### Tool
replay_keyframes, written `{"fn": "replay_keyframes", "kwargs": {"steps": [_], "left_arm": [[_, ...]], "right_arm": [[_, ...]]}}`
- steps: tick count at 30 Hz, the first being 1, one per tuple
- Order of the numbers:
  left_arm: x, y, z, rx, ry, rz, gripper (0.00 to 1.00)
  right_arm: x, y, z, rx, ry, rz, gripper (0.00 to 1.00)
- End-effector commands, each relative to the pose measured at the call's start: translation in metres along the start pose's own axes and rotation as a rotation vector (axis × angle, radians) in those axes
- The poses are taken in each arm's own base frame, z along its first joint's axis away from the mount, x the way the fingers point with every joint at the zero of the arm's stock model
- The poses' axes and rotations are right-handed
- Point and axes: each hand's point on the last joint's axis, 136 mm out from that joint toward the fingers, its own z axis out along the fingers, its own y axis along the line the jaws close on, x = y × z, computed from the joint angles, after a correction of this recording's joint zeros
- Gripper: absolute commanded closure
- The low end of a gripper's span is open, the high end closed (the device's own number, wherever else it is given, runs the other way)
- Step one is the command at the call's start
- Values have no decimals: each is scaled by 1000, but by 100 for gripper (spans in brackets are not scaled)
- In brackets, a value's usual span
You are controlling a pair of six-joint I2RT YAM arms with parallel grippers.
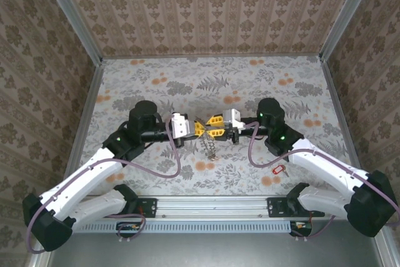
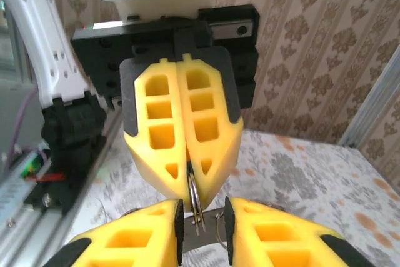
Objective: Put the keys on the keyring
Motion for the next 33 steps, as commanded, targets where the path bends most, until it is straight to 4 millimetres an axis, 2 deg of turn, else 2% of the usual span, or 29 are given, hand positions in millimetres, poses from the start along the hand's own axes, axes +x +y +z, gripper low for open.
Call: {"fn": "replay_keyframes", "kwargs": {"steps": [1, 11, 27, 33], "left_arm": [[6, 1, -7, -8, 124, 38, 100], [12, -1, 0, 40, 191, -6, 100], [13, -7, 8, 89, 194, -18, 100], [17, -9, 10, 100, 203, -26, 100]], "right_arm": [[27, 18, -8, -65, 221, -98, 71], [44, 17, -5, -66, 354, -143, 68], [41, 13, 8, -57, 324, -127, 69], [36, 14, 9, -65, 301, -117, 75]]}}
